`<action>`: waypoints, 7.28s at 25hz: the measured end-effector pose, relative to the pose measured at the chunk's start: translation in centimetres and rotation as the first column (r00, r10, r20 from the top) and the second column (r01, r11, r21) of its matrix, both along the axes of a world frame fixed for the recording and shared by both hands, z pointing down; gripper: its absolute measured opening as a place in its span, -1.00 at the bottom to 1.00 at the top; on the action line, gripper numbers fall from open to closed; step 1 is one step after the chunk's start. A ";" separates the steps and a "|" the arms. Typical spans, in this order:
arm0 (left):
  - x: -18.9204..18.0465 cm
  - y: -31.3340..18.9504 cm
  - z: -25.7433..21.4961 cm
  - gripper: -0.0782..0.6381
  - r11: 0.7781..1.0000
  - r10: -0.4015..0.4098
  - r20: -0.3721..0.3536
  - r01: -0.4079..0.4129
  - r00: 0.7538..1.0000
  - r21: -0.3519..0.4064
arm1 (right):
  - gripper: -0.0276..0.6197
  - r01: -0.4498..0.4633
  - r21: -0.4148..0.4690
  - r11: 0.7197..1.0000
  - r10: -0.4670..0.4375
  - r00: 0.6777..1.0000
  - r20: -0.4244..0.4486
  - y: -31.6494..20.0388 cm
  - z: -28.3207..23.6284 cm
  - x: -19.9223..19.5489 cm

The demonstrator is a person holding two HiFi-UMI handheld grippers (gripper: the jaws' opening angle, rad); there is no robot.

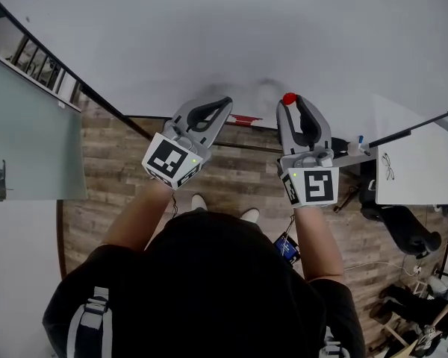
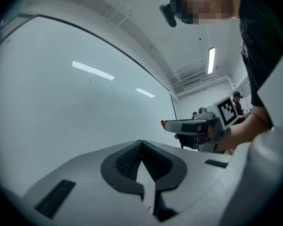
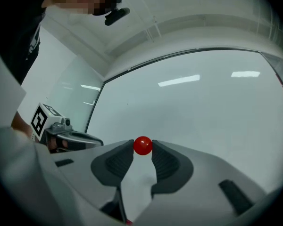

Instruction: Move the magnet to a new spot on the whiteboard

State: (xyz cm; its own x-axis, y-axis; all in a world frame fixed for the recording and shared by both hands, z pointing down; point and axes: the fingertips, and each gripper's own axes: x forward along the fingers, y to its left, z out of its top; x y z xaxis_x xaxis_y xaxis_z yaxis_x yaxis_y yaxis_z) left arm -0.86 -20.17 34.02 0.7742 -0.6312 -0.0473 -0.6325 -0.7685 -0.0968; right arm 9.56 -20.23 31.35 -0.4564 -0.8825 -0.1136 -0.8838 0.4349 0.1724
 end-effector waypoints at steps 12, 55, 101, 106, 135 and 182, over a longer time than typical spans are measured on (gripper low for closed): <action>-0.3 2.8 3.0 -0.77 0.999 0.027 0.020 -0.026 0.999 -0.043 | -0.55 0.157 -0.096 0.983 -0.157 0.988 0.014 4.1 5.7 -2.4; 0.7 3.9 4.6 -0.77 0.995 -0.012 0.025 0.014 1.000 -0.096 | -0.55 0.196 -0.126 0.972 -0.190 0.980 0.060 4.5 7.4 0.4; -29.5 -4.6 0.3 -0.77 0.997 -0.070 0.031 0.071 0.997 -0.014 | -0.55 0.116 0.039 0.992 -0.109 0.983 -0.147 -4.0 2.3 -31.5; -30.4 -5.7 -0.6 -0.77 0.996 -0.084 0.029 0.084 0.996 0.007 | -0.55 0.105 0.121 0.987 -0.064 0.951 -0.303 -5.9 0.1 -33.5; -32.9 -7.1 0.0 -0.77 0.996 -0.085 0.025 0.085 0.996 0.006 | -0.55 -0.105 0.269 0.957 0.239 0.811 -0.534 -11.8 0.6 -36.6; -28.8 0.0 2.4 -0.77 0.998 0.051 0.003 -0.050 0.999 -0.045 | -0.91 0.262 -0.122 0.957 -0.262 0.965 0.018 0.5 5.1 -34.5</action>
State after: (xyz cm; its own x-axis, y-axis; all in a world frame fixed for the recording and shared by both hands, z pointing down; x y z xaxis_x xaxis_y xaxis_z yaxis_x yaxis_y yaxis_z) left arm -29.62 -20.19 36.37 0.8052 -0.5927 -0.0167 -0.5924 -0.8031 -0.0640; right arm -24.97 -19.74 36.42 -0.6732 -0.7394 -0.0134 -0.7365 0.6687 0.1021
